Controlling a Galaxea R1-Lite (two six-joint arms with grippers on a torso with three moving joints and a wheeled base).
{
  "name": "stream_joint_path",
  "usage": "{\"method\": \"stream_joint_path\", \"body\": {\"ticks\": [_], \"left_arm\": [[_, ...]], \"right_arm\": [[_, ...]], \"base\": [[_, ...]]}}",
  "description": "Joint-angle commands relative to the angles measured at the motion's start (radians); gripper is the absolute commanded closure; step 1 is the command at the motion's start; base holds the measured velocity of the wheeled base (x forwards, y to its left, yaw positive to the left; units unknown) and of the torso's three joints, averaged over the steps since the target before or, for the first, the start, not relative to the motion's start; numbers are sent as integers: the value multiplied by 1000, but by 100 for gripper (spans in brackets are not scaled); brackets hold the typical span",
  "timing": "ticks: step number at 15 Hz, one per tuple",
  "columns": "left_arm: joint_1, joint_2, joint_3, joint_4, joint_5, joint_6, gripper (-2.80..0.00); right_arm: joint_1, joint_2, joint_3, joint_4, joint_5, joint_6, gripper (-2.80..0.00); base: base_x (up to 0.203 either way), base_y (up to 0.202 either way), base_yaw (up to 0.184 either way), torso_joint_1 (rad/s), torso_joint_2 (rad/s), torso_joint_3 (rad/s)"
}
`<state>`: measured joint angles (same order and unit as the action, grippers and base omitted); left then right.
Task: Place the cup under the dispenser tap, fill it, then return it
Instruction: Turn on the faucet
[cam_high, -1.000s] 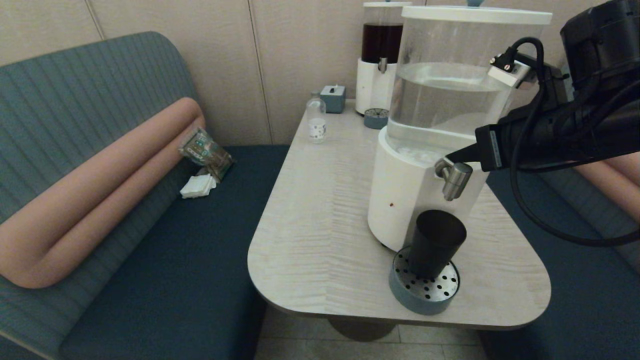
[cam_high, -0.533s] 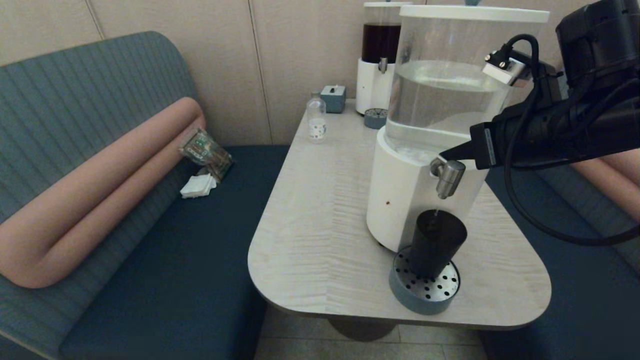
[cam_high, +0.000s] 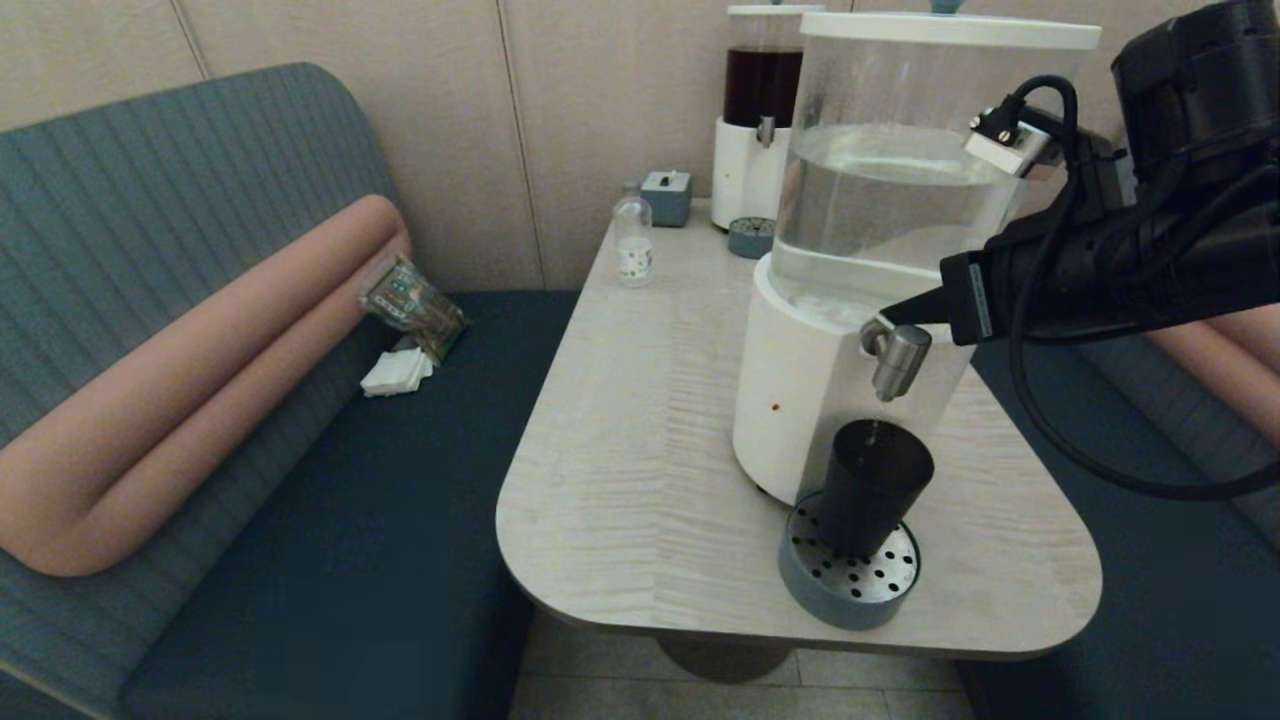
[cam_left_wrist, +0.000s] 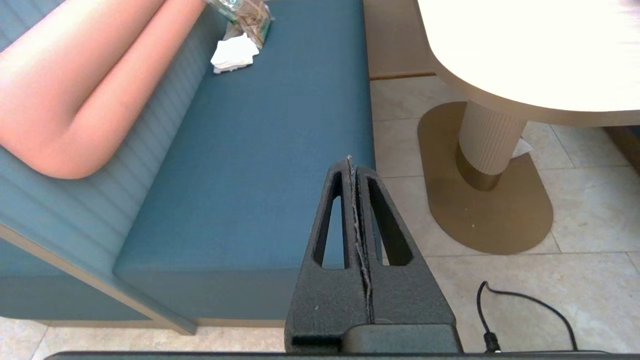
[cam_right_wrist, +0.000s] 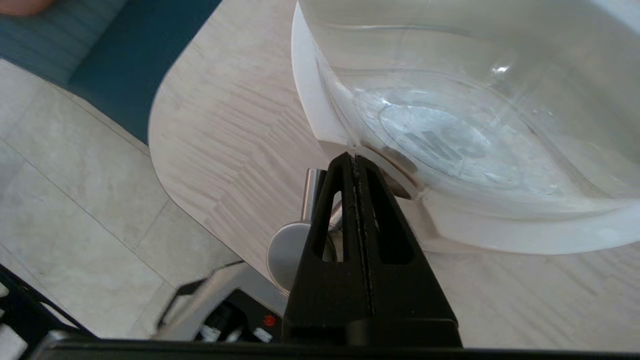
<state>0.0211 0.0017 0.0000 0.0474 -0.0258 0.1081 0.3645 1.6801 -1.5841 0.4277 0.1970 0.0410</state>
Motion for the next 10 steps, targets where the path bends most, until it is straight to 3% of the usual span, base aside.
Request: {"method": "stream_joint_path", "body": {"ticks": [1, 3, 10], "left_arm": [[0, 1, 0, 0, 0, 1, 0], [0, 1, 0, 0, 0, 1, 0], [0, 1, 0, 0, 0, 1, 0]], "right_arm": [[-1, -3, 9, -1, 0, -21, 0], [1, -5, 23, -7, 2, -78, 0], [-8, -6, 49, -51, 1, -86, 0]], "base": [[0, 0, 0, 0, 0, 0], [0, 0, 0, 0, 0, 0], [0, 0, 0, 0, 0, 0]]}}
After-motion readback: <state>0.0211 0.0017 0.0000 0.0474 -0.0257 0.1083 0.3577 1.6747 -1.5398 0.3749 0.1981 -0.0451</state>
